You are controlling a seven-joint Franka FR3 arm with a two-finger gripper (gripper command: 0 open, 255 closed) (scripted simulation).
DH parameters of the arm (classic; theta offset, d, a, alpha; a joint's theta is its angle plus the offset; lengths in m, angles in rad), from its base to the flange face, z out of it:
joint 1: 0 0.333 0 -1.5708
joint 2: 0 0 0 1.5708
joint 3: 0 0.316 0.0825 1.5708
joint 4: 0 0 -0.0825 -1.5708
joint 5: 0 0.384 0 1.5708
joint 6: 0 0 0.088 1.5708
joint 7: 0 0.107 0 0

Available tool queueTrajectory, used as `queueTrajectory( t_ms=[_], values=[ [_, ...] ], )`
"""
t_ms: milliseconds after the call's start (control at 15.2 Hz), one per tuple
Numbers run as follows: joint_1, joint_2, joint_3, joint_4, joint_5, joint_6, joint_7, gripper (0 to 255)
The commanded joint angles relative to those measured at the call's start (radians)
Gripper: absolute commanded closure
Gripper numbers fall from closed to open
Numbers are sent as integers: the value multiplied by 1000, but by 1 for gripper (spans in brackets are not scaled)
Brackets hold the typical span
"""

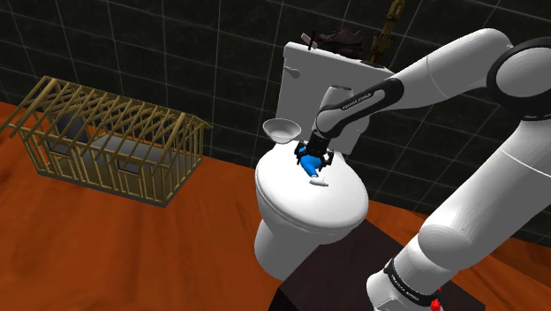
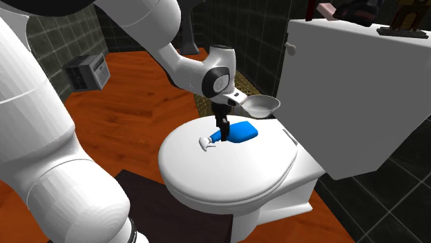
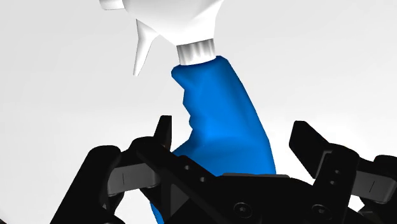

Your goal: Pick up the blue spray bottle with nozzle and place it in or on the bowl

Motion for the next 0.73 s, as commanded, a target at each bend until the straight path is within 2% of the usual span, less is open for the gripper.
queueTrajectory(
  t_ms=[0, 462, 528, 660],
  values=[
    [0, 13, 0, -4, 1, 17, -2, 0],
    [0, 13, 0, -3, 1, 17, -2, 0],
    [0, 13, 0, -3, 1, 17, -2, 255],
    [0, 13, 0, -3, 1, 17, -2, 255]
  ],
)
